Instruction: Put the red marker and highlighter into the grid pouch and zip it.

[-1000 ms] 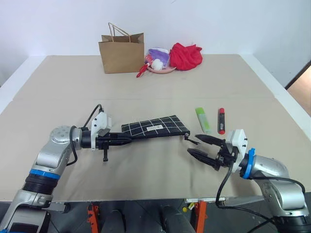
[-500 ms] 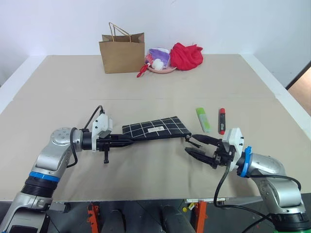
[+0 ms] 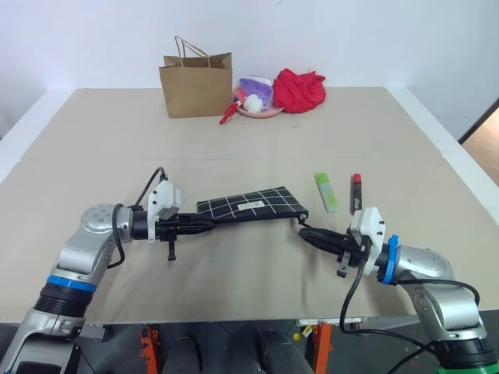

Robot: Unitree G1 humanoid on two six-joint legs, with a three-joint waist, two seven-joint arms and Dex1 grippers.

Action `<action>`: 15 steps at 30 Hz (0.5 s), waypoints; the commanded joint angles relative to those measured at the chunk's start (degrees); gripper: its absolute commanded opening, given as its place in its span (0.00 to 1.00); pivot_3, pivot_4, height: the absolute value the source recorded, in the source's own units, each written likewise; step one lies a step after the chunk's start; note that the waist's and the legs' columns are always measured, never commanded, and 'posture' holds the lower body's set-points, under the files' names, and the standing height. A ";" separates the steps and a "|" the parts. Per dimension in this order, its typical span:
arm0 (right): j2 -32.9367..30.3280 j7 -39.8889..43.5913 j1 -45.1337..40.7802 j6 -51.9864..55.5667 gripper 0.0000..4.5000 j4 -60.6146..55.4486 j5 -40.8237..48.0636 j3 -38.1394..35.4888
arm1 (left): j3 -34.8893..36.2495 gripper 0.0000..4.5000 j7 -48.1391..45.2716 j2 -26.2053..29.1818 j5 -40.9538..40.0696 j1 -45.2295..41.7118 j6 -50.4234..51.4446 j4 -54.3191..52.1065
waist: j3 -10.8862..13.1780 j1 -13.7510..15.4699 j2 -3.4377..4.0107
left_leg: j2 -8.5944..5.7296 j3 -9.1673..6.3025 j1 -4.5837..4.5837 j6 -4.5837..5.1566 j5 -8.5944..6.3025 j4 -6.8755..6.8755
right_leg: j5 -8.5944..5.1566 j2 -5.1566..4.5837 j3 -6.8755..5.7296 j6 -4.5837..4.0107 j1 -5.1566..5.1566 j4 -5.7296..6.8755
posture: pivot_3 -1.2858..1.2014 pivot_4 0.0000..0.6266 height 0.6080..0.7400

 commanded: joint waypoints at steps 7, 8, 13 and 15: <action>-2.30 2.41 -0.08 -3.78 0.35 -0.75 -0.51 -1.92 | 1.61 0.00 -0.38 0.17 -1.03 -0.06 0.16 -2.17 | 0.00 0.00 0.00 | 0.00 -0.02 0.00 0.00 0.00 0.00 | 0.00 0.00 -0.02 0.00 0.00 0.00 | 0.52 0.24 1.00; -2.60 2.48 0.15 -3.71 0.35 -0.82 -0.17 -2.46 | 1.62 0.00 -0.37 0.17 -1.02 -0.03 0.17 -2.16 | 0.00 0.01 0.00 | 0.00 -0.02 0.00 0.00 0.00 0.00 | 0.00 0.00 -0.02 0.00 0.01 0.00 | 0.52 0.24 1.00; -3.46 1.98 0.71 -3.52 0.35 -0.44 0.68 -4.44 | 1.62 0.00 -0.27 0.13 -1.01 0.13 0.18 -2.22 | 0.00 0.02 0.00 | -0.01 -0.06 -0.01 0.00 0.00 0.00 | 0.00 0.00 -0.06 0.00 0.02 0.00 | 0.52 0.24 1.00; -3.34 1.98 0.86 -3.43 0.35 -0.12 0.94 -4.90 | 1.55 0.00 -0.34 0.10 -0.98 0.16 0.10 -2.21 | 0.00 0.02 0.00 | 0.00 -0.08 -0.01 0.00 0.00 0.00 | 0.00 0.00 -0.08 0.00 0.02 0.00 | 0.52 0.24 1.00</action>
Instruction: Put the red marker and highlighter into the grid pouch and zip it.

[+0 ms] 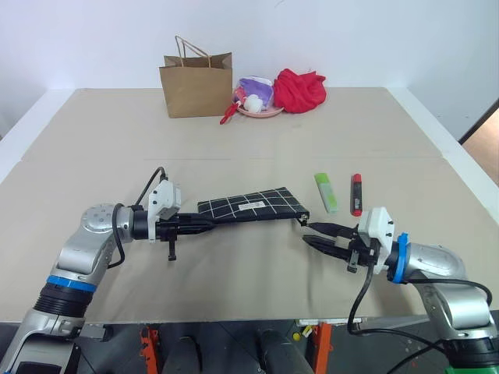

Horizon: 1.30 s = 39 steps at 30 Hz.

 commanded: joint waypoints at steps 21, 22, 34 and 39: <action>-0.09 0.57 -0.61 -1.69 0.35 4.29 3.13 -3.96 | 1.38 0.00 -0.54 0.02 -0.72 -0.18 -0.33 -1.49 | 0.00 0.02 0.00 | -0.01 -0.06 -0.01 0.00 0.00 0.01 | 0.00 -0.01 -0.06 0.00 0.04 0.00 | 0.52 0.24 1.00; 0.17 0.51 -0.70 -1.70 0.35 4.28 3.12 -3.66 | 1.36 0.00 -0.49 -0.04 -0.72 -0.17 -0.33 -1.51 | 0.00 0.01 0.00 | -0.01 -0.06 -0.01 0.00 0.00 0.01 | 0.00 -0.01 -0.06 0.00 0.04 0.00 | 0.52 0.24 1.00; 2.10 -0.12 -2.32 0.14 0.35 2.70 3.03 0.13 | 1.39 0.00 0.08 -0.59 -1.00 0.06 0.00 -2.18 | 0.00 0.02 0.00 | -0.01 -0.10 -0.01 0.00 0.00 0.01 | 0.00 0.00 -0.09 -0.01 0.05 0.00 | 0.52 0.24 1.00; 2.72 -0.34 -3.01 0.86 0.09 2.70 3.38 0.57 | 1.38 0.00 0.11 -0.62 -0.95 0.13 -0.08 -2.23 | 0.00 0.03 0.00 | -0.01 -0.10 -0.01 0.00 0.00 0.02 | 0.01 0.00 -0.10 -0.01 0.06 0.00 | 0.52 0.24 1.00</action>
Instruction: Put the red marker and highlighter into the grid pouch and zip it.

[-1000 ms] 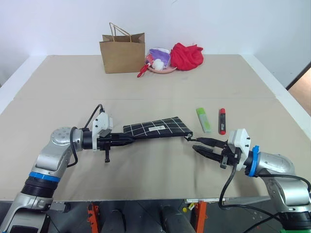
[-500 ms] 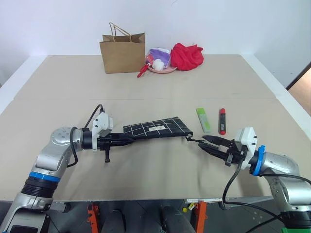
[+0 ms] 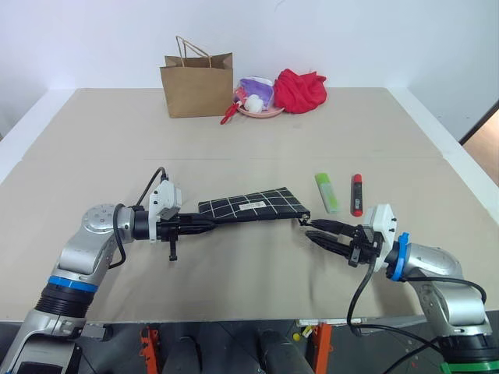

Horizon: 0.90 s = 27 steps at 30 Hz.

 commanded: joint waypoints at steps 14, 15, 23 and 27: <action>0.87 0.15 -3.00 1.71 0.02 -5.89 1.72 1.88 | 1.05 0.00 0.56 -0.56 -0.45 -0.43 -0.30 -2.22 | 0.00 -0.01 0.00 | 0.00 -0.02 0.00 0.00 0.00 0.00 | 0.00 0.00 -0.03 -0.01 0.00 0.00 | 0.52 0.24 1.00; 0.96 0.06 -3.82 2.48 0.02 -6.98 2.05 2.69 | 0.96 0.00 0.57 -0.66 -0.39 -0.50 -0.39 -2.23 | 0.00 -0.01 0.01 | 0.00 -0.02 0.00 0.00 0.00 0.00 | 0.00 0.00 -0.03 -0.01 0.00 0.00 | 0.52 0.24 1.00; 2.80 0.13 -9.88 5.35 0.02 -8.72 0.85 9.10 | 0.24 0.00 0.46 -1.71 0.39 -0.83 -1.20 -2.78 | 0.00 0.06 0.01 | 0.00 -0.07 -0.03 0.00 0.00 0.00 | -0.01 0.00 -0.08 -0.02 0.01 0.00 | 0.52 0.24 1.00; 4.67 -0.05 -13.08 6.13 0.02 -7.21 -0.58 12.25 | 0.27 0.00 0.73 -2.37 0.55 -0.82 -1.39 -3.38 | 0.00 0.03 0.01 | 0.01 -0.11 -0.03 0.00 0.00 -0.01 | 0.00 0.01 -0.13 -0.04 -0.01 0.01 | 0.52 0.24 1.00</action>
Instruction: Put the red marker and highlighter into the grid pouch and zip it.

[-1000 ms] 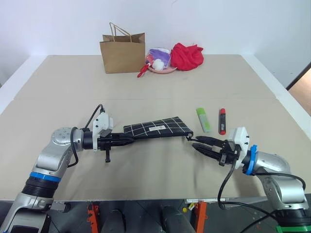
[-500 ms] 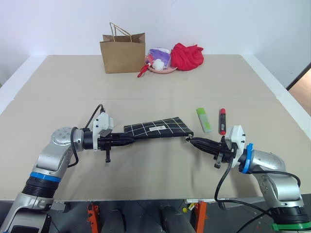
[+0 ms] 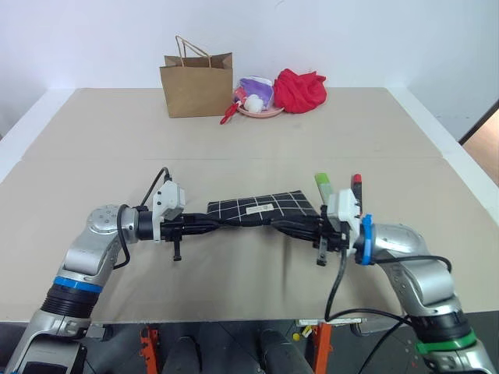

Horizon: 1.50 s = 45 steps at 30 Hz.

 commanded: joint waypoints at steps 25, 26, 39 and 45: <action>9.86 -2.55 -8.70 0.07 0.02 4.70 -6.68 10.14 | 0.37 0.00 2.57 -2.59 0.97 -0.77 -1.79 -3.64 | 0.00 0.65 0.00 | 0.00 -0.14 -0.06 -0.01 0.01 0.00 | -0.03 0.00 -0.14 -0.06 -0.01 0.00 | 0.52 0.24 1.00; 10.34 -2.53 -9.10 0.10 0.02 4.85 -6.76 10.34 | 0.32 0.00 2.57 -2.65 1.04 -0.79 -1.83 -3.61 | 0.00 0.65 0.00 | 0.00 -0.14 -0.06 -0.01 0.01 0.00 | -0.03 0.00 -0.14 -0.06 -0.01 0.00 | 0.52 0.24 1.00; 14.47 -2.79 -12.01 0.90 0.02 5.87 -7.77 12.25 | 0.14 0.00 2.90 -3.65 1.74 -0.63 -2.00 -3.87 | 0.00 0.66 0.00 | 0.00 -0.30 -0.09 -0.02 0.01 -0.01 | -0.04 0.01 -0.27 -0.09 0.00 0.01 | 0.52 0.24 1.00; 13.60 -2.66 -11.49 4.62 0.02 5.34 -5.27 9.95 | 0.25 0.00 3.02 -3.64 1.70 -0.39 -1.86 -4.24 | 0.00 0.67 0.01 | 0.00 -0.41 -0.11 -0.03 0.02 -0.01 | -0.05 0.01 -0.37 -0.13 0.01 0.01 | 0.52 0.24 1.00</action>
